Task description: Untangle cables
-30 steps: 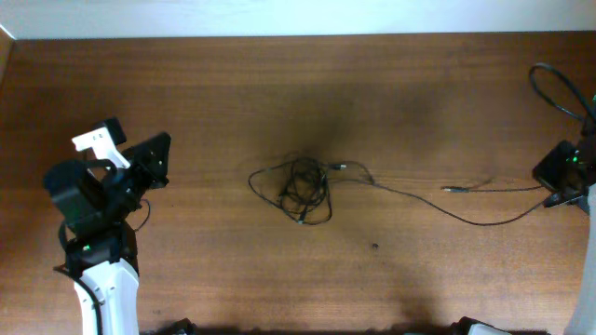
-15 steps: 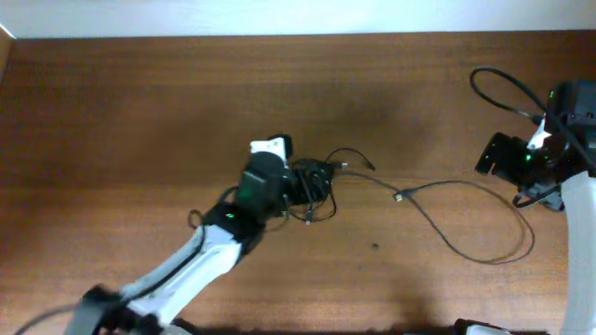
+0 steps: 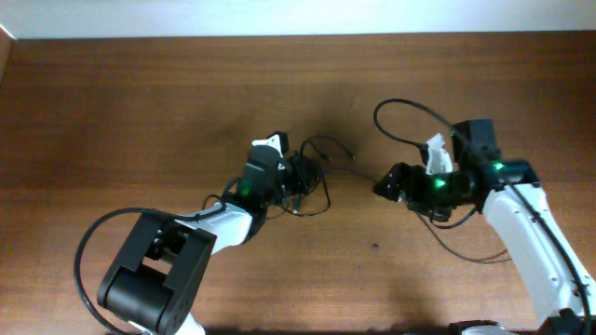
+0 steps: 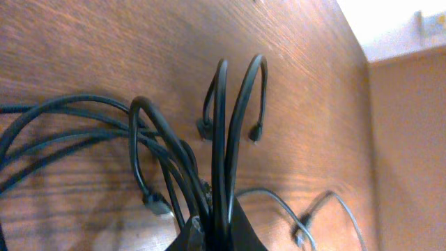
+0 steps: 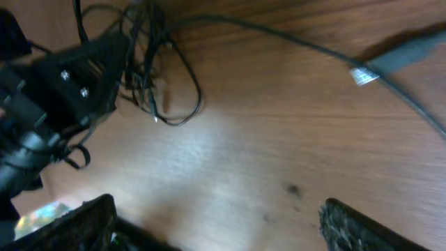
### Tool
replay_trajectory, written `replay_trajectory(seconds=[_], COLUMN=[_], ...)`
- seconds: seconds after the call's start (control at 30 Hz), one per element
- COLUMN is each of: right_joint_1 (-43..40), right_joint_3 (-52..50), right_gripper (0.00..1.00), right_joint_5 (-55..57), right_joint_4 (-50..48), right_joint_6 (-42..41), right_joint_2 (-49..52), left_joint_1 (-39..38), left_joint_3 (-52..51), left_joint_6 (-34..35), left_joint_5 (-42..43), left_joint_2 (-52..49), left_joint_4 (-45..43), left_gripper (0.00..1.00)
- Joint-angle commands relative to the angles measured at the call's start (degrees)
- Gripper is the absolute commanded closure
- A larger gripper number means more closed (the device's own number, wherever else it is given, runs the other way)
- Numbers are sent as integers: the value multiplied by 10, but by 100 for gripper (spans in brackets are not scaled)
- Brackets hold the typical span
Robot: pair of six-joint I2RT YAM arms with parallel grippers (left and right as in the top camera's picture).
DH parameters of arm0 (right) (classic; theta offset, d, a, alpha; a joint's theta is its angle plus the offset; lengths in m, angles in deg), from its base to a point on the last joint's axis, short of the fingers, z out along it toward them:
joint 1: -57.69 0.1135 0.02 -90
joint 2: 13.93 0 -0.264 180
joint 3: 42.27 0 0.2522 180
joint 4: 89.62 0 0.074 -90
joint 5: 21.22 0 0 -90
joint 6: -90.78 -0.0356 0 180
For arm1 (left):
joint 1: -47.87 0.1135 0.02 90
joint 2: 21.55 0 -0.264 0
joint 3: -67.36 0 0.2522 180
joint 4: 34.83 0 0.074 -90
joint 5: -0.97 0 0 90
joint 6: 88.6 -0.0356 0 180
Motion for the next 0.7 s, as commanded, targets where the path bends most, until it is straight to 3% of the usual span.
replay_trajectory(seconds=[0.0, 0.1, 0.17, 0.27, 0.43, 0.5, 0.57, 0.67], right_joint_1=[57, 135, 180, 185, 182, 182, 184, 183], right_joint_3=[-75, -146, -149, -149, -149, -148, -148, -148], right_gripper=[7, 12, 18, 25, 26, 25, 24, 22], right_joint_5=[-27, 6, 88, 113, 193, 186, 170, 165], right_joint_4=[-116, -325, -373, -440, -552, -575, -625, -632], right_joint_6=[-263, -414, -471, -525, -523, -523, -454, -450], right_joint_2=[0, 3, 24, 88, 135, 135, 134, 134], left_joint_1=[30, 30, 30, 30, 30, 30, 30, 30], left_joint_3=[4, 4, 4, 4, 4, 4, 3, 4], left_joint_6=[-70, -125, -133, -155, -189, -207, -224, -224], left_joint_5=[114, 119, 119, 119, 119, 118, 54, 44], left_joint_2=[21, 68, 109, 151, 187, 187, 187, 187], left_joint_4=[-1, 27, 71, 136, 203, 212, 244, 254], left_gripper=[100, 100, 100, 100, 100, 100, 100, 100])
